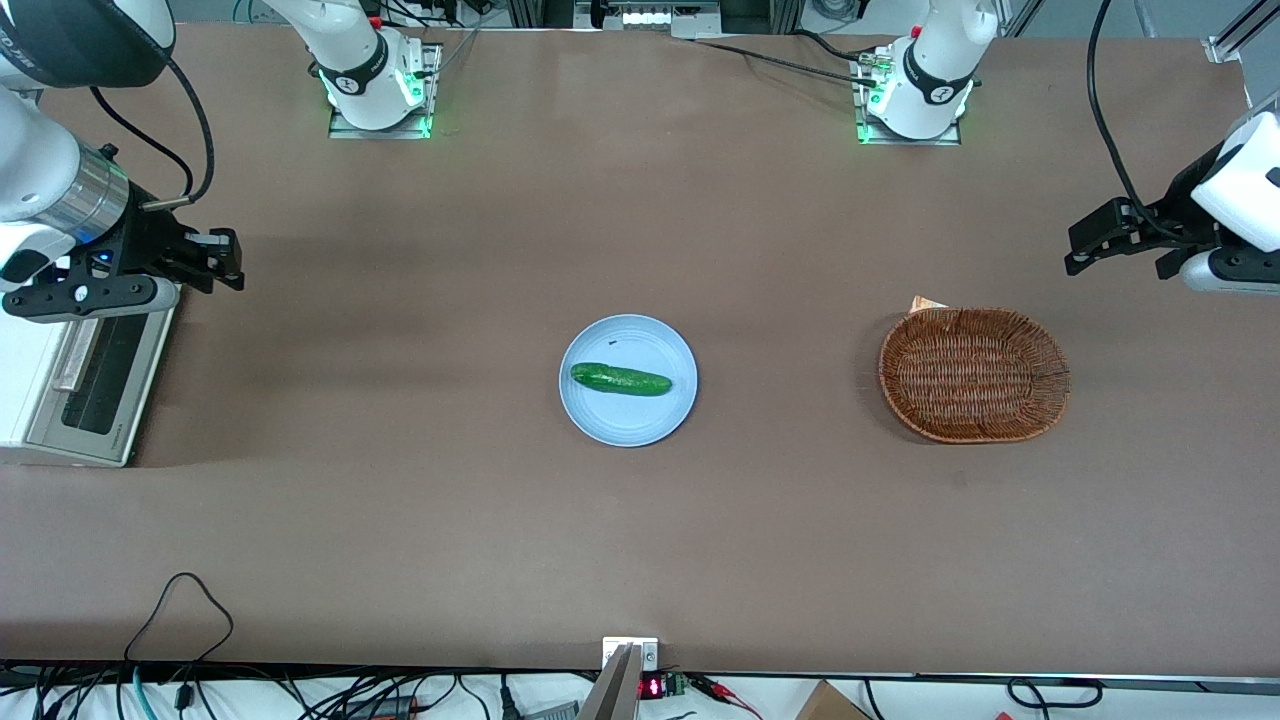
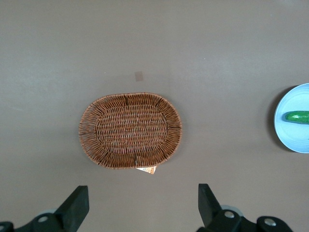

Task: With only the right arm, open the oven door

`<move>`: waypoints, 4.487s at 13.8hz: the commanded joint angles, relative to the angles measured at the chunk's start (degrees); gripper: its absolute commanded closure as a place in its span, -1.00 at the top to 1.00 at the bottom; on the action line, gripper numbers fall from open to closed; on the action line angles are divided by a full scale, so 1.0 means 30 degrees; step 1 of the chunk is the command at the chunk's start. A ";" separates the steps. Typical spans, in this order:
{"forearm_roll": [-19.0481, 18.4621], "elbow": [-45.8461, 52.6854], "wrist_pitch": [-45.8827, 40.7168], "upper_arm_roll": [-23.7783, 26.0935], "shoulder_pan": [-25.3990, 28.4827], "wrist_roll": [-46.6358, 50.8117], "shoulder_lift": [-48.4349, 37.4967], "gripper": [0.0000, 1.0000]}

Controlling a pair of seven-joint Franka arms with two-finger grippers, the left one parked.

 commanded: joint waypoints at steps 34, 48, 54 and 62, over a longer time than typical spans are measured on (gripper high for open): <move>-1.6451 -0.5636 0.7417 -0.3800 -0.1583 0.7400 0.4434 -1.00; -1.5867 -0.5929 0.9116 -0.3948 -0.1642 0.7752 0.5138 -1.00; -1.4199 -0.6718 1.0606 -0.3830 -0.1553 0.7694 0.5167 -1.00; -1.2642 -0.7101 1.1314 -0.3771 -0.1524 0.7635 0.5489 -1.00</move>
